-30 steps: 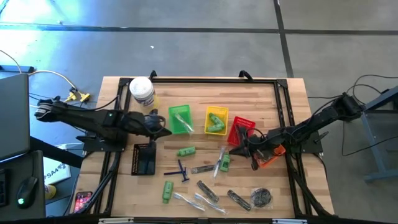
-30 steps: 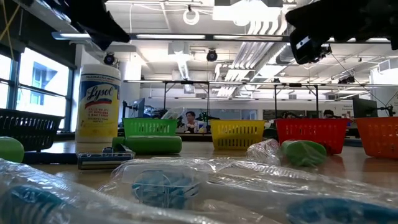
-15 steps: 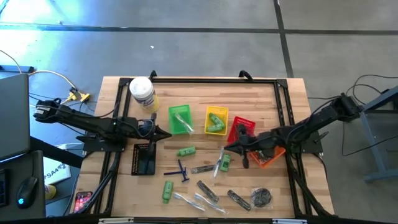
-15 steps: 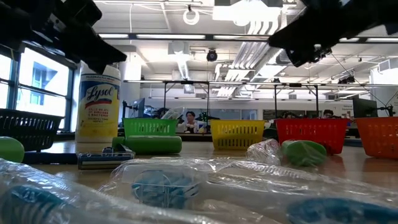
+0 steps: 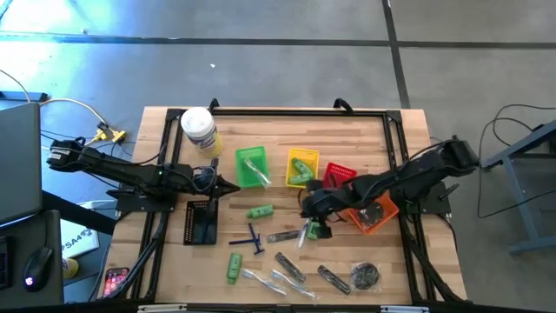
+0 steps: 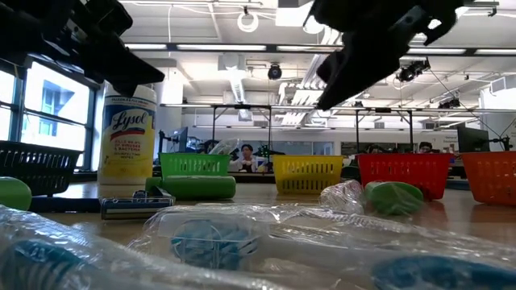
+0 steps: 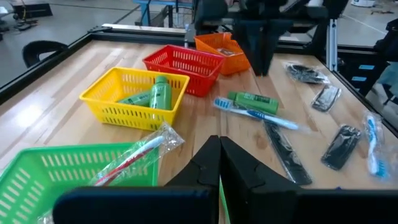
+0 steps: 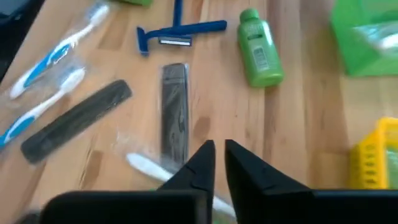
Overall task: Pick & Place Travel size toiletries
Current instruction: Put the blue toothbrush into the green bin
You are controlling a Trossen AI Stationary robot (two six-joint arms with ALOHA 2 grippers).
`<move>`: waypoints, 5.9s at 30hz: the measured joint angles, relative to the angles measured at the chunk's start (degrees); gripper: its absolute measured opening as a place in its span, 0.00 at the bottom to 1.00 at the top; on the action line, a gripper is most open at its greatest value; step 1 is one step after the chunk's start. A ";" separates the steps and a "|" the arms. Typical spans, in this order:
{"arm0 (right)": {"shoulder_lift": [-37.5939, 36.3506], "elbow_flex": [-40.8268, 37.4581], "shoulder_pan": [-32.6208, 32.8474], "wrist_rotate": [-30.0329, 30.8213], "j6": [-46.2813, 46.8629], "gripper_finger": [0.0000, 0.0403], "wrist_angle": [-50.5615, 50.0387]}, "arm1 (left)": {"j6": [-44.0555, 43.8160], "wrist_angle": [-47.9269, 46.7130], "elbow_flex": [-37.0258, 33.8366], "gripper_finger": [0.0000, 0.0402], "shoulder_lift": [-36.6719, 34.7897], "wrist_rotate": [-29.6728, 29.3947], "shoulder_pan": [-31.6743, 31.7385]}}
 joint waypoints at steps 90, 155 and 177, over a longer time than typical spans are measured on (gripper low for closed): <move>16.83 8.79 -9.05 -12.44 54.68 0.49 -15.49 | -4.04 -3.85 0.09 0.00 0.02 0.82 0.00; 20.32 14.62 3.86 -1.29 36.43 0.04 -18.52 | -4.00 -3.80 0.09 0.00 0.02 -0.24 0.02; 9.47 18.19 -14.06 -10.10 20.98 0.06 -0.32 | 3.56 -1.54 1.86 0.00 -2.81 13.79 -5.22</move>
